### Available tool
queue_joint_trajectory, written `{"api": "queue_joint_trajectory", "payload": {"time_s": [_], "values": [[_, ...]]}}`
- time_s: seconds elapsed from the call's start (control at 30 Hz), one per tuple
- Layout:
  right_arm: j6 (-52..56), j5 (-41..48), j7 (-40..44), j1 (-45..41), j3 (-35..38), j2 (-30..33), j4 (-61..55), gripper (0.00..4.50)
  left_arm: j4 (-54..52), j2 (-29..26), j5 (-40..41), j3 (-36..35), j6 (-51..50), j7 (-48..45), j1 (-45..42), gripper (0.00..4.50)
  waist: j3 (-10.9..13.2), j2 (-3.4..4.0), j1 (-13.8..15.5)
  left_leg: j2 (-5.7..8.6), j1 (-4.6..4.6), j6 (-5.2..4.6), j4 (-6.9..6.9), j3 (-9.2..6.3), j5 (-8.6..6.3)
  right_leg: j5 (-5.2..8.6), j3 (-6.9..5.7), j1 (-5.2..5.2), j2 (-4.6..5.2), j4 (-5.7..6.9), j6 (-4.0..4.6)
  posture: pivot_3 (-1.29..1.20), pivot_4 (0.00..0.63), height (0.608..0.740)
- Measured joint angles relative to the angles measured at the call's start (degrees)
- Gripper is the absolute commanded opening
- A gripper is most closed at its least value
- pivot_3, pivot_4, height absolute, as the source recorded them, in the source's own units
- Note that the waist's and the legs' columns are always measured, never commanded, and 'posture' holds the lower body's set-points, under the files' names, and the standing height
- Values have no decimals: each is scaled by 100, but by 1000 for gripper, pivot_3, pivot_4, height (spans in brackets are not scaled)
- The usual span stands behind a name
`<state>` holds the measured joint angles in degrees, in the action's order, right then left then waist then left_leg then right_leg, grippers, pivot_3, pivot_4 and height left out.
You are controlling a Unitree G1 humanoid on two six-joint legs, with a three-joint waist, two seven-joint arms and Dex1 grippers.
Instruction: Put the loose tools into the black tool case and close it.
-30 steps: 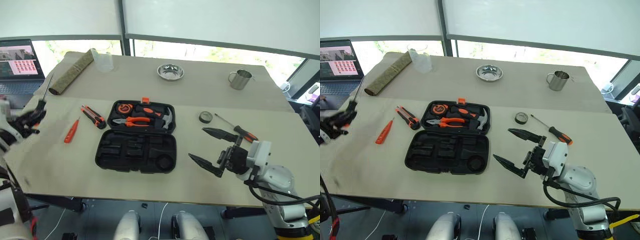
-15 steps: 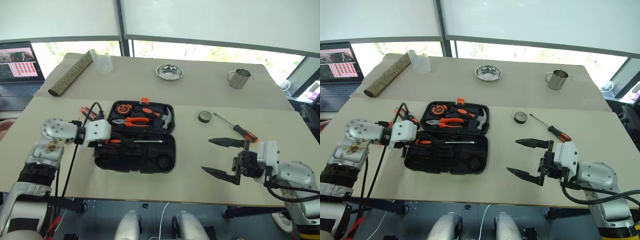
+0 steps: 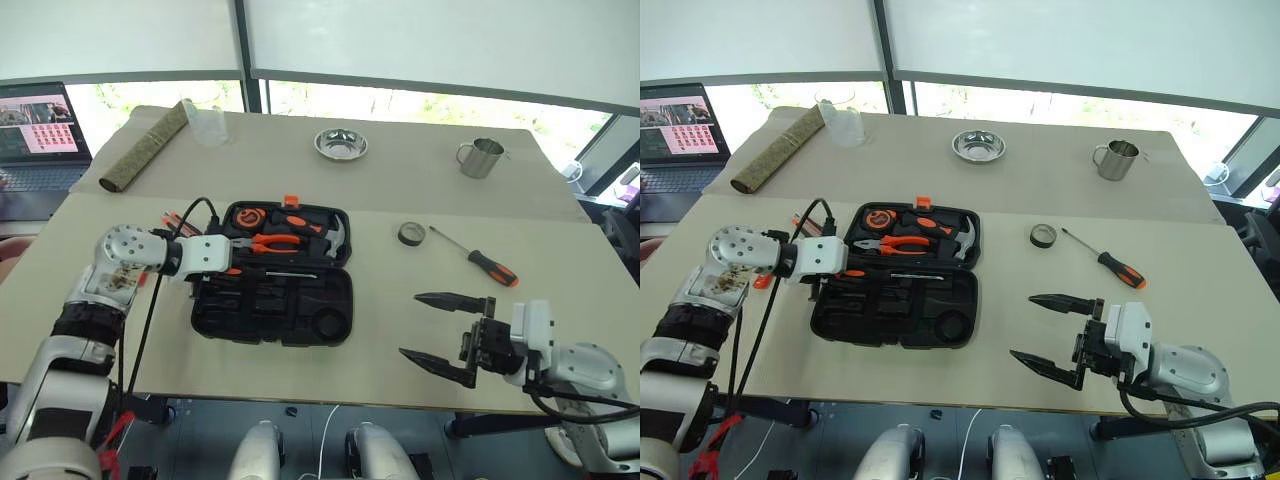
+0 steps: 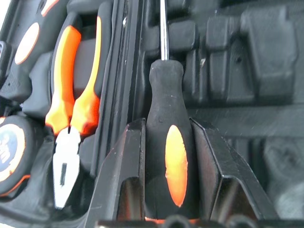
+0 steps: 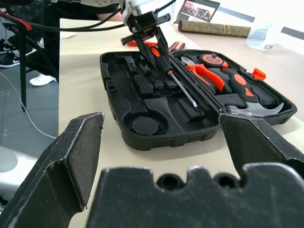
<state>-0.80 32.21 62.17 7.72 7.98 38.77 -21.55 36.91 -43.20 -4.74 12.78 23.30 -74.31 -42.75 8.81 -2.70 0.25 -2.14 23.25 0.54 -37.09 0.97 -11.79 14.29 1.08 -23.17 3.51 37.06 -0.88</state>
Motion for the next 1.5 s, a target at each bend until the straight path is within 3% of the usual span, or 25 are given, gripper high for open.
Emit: {"api": "queue_joint_trajectory", "payload": {"time_s": [0.07, 0.13, 0.3, 0.47, 0.6, 0.8, 1.23, 1.4, 1.5], "values": [[-4, -2, 0, -2, -6, -18, -5, 4500, 169, 87, -50, 56, 147, 89, -59, 908, 0, 0, 16, 0, 0, 0, -3, -1, 0, 0, 0, 1, 0, 2, 0, 0, 150, 740], [-4, -2, 0, -2, -7, -21, -8, 4500, 293, 94, -49, 64, 234, 101, -83, 1920, 0, 0, 22, -1, -1, 0, -5, 0, 0, 0, 0, 1, 0, 2, 0, 0, 150, 740], [-3, -3, -27, 2, -17, -28, -37, 4500, 410, 248, 323, -228, 261, 122, -50, 3498, -5, 10, 45, -1, 1, 0, -12, -5, 0, 0, -3, 2, 0, 7, 0, 0, 150, 740], [-2, -2, -70, -2, -43, -54, -48, 4500, 55, 503, 1321, -800, -402, 25, 68, 3498, -5, 9, 33, 0, 9, -1, -19, -10, 0, -1, -6, 1, 0, 5, 0, 0, 150, 740], [18, 0, -134, -44, -94, -111, -48, 4500, -240, 537, 1524, -943, -1084, 28, 284, 2363, -7, 14, 5, -1, 1, -1, -18, -10, 0, -1, -4, 4, -2, 8, 0, 0, 150, 740], [81, -4, -253, -187, -245, -191, -48, 4500, -222, 857, 1392, -912, -1603, 412, 564, 30, -7, 13, 13, 0, 6, -1, -20, -12, 0, -1, -5, 3, -3, 7, 0, 0, 150, 740], [89, -125, -354, -220, -306, -297, -44, 4500, -205, 963, 828, -597, -1150, 956, 711, 30, -26, 44, 41, 1, -17, -1, -20, -11, 0, -1, -4, 24, -2, 7, 0, 0, 150, 740], [88, -204, -367, -266, -366, -422, -29, 4500, -8, 997, 404, -371, -561, 1331, 678, 30, -50, 81, 54, 5, -79, -1, -15, -10, -1, 25, -3, 95, 1, -6, -42, 0, 150, 740], [85, -218, -380, -322, -373, -504, 8, 4500, 108, 1173, 633, -619, -482, 1465, 805, 30, -62, 101, 58, 4, -87, -1, -15, -8, -1, 28, 0, 100, 3, -6, -45, 0, 150, 740]]}}
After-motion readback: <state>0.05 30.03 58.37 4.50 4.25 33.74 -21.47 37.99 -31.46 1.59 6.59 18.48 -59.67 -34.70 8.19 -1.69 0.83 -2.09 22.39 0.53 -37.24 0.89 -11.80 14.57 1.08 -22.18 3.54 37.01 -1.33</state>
